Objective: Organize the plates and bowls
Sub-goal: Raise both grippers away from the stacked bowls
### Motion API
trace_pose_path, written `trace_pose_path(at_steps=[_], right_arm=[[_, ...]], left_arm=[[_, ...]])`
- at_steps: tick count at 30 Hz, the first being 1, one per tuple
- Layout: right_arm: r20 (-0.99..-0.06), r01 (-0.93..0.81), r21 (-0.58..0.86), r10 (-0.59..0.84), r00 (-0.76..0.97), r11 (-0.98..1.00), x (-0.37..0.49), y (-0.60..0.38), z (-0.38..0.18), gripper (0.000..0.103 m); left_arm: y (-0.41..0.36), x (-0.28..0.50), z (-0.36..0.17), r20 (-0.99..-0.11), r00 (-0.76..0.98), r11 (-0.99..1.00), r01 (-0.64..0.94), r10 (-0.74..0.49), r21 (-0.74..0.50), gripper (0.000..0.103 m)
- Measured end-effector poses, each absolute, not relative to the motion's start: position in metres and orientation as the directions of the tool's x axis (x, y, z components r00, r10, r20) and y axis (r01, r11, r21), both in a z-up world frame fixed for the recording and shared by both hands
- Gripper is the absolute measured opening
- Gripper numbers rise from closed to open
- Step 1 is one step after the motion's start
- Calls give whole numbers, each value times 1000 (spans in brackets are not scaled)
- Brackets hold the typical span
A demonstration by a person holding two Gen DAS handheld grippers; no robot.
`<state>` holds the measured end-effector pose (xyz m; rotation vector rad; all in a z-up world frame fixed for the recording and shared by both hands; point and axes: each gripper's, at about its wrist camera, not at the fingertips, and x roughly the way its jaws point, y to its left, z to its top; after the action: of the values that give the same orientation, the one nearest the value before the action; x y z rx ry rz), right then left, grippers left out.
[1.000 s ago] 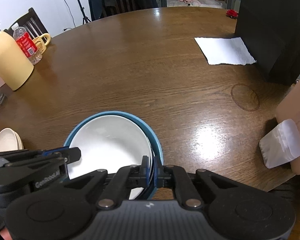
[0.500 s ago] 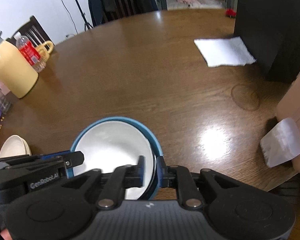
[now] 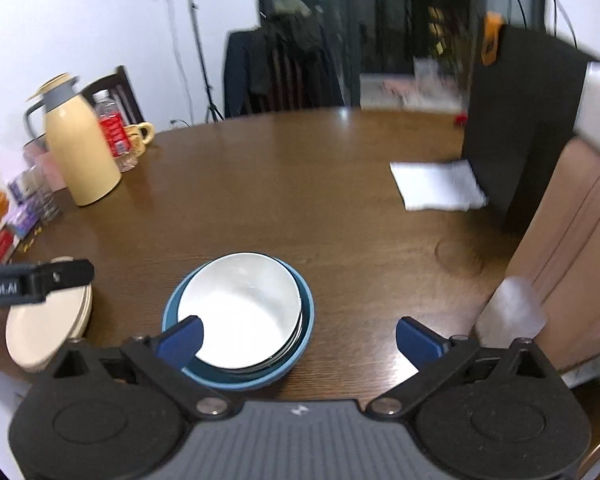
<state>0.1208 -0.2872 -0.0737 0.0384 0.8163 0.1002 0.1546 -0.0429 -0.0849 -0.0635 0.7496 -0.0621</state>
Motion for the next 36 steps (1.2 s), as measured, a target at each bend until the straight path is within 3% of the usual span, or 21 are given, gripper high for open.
trace_pose_path(at_steps=[5, 10, 18, 27, 36], right_arm=[[-711, -162, 14, 123, 692, 987, 87, -270, -67, 103], [-736, -175, 58, 160, 658, 983, 64, -257, -65, 103], [-761, -53, 174, 169, 626, 983, 73, -246, -67, 103], [-776, 39, 206, 139, 615, 978, 86, -227, -72, 102], [-810, 117, 194, 92, 579, 974, 107, -231, -78, 92]], left_arm=[[-34, 124, -81, -664, 747, 999, 16, -42, -45, 103], [-23, 108, -85, -681, 731, 998, 12, -46, -54, 103], [-8, 118, -81, -678, 727, 994, 83, -111, -74, 103], [-3, 142, -91, -692, 689, 973, 211, -215, -93, 103], [-5, 170, -103, -722, 643, 961, 250, -255, -118, 103]])
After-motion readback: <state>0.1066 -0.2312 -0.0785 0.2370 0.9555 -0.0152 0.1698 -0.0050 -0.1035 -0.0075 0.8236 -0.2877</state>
